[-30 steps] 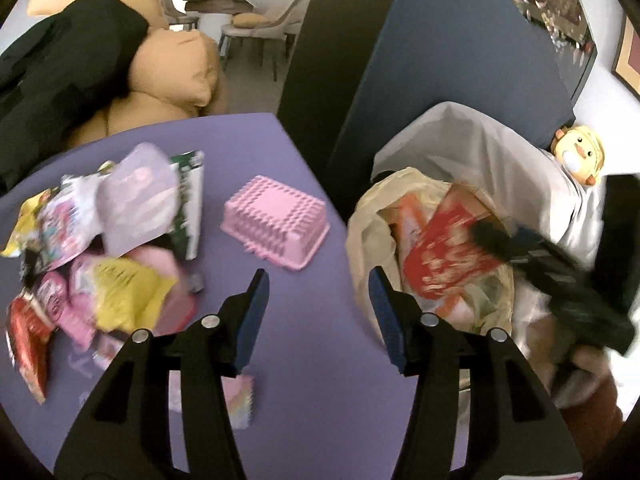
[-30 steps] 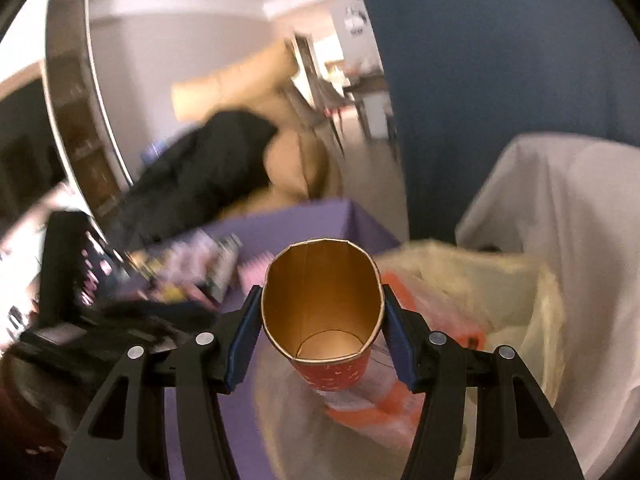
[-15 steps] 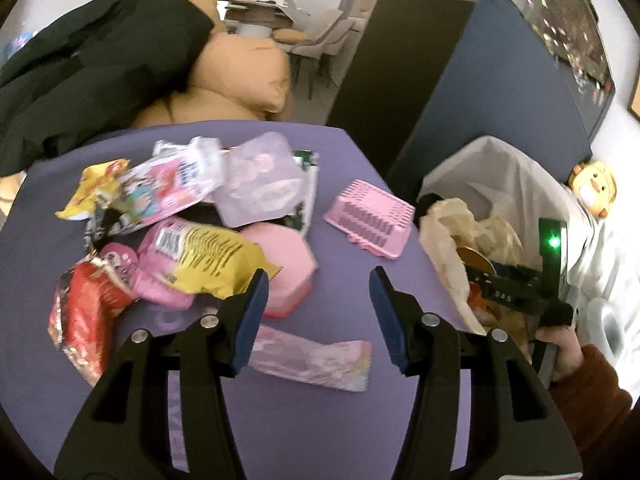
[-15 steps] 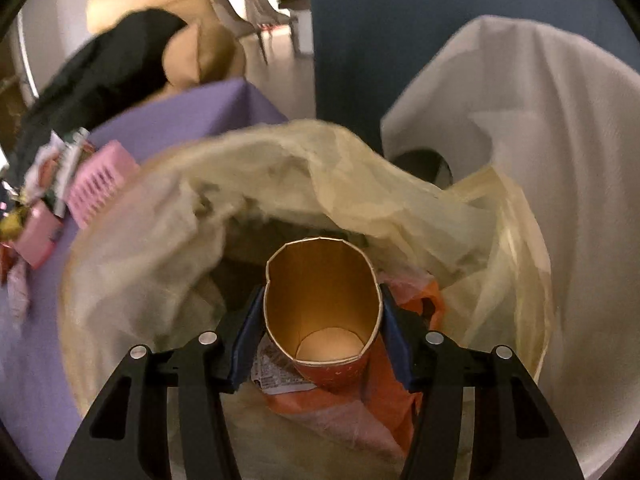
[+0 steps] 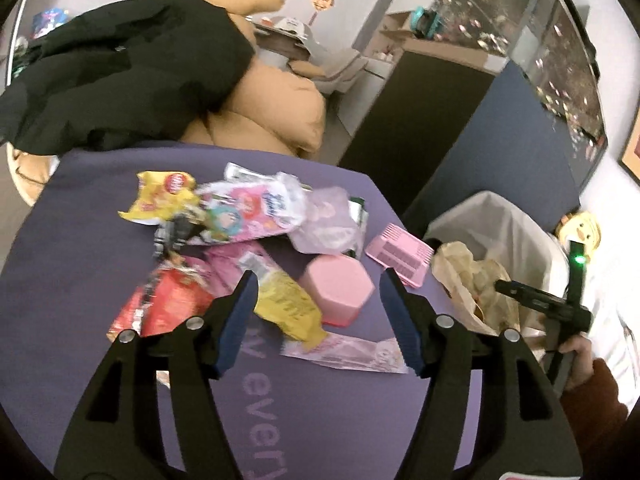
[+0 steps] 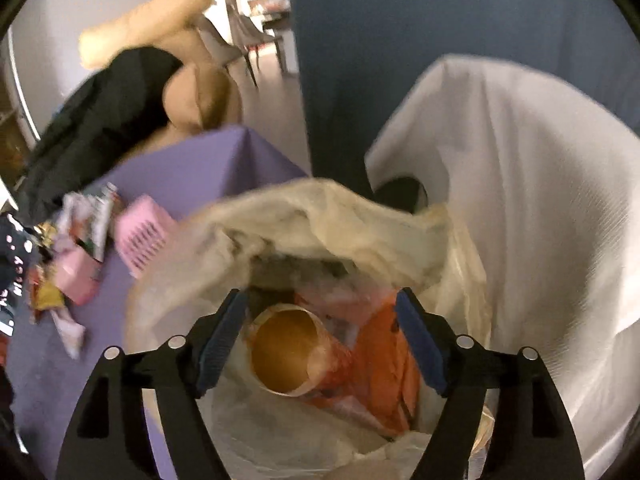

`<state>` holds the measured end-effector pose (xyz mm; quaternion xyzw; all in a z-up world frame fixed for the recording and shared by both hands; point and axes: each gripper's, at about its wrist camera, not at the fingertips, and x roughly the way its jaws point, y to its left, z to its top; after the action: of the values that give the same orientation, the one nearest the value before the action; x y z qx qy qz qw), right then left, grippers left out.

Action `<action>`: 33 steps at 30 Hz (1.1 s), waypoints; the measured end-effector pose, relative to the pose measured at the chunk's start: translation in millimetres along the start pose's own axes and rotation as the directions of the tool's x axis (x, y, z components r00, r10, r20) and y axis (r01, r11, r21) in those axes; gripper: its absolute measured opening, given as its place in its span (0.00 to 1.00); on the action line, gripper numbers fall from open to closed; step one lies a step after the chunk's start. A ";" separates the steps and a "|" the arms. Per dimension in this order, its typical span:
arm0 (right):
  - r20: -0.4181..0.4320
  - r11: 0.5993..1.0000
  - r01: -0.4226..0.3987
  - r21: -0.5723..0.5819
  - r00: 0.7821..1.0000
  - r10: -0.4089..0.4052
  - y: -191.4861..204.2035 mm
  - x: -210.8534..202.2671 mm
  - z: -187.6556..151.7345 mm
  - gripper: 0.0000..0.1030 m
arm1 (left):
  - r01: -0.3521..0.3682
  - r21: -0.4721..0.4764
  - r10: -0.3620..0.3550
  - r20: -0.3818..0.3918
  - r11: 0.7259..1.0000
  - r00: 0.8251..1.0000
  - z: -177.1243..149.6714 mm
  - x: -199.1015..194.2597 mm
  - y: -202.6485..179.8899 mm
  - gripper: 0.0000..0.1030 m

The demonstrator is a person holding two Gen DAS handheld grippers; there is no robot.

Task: Collect trash
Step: 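Grasp the red wrapper with the left tool while the right tool grasps the pink candy wrapper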

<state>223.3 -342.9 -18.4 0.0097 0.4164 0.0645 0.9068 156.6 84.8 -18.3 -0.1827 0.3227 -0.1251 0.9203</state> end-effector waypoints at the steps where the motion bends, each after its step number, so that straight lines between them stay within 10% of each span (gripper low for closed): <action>1: 0.005 1.000 -0.008 -0.016 1.000 0.008 7.7 -5.0 1.5 0.72 | -0.012 -0.005 0.012 0.008 1.000 1.000 0.7 -2.5 3.4 0.58; 14: 0.035 0.982 -0.110 -0.156 0.993 0.117 104.3 -25.1 -4.5 0.72 | -0.252 -0.109 0.254 0.006 0.962 0.967 -2.2 -26.8 87.9 0.58; 29: -0.178 0.869 -0.305 -0.390 0.951 0.253 227.5 29.0 -44.8 0.72 | -0.219 -0.083 0.213 -0.082 0.972 0.974 -21.8 -16.3 99.6 0.58; 33: -0.232 0.859 -0.327 -0.395 0.940 0.252 239.9 43.8 -45.0 0.53 | -0.179 -0.038 0.175 -0.089 0.983 0.981 -22.5 -10.2 93.5 0.58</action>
<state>191.3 -101.2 -63.7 -0.1321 0.4624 0.2907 0.8271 144.9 166.8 -68.0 -0.1689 0.3794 -0.0432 0.9087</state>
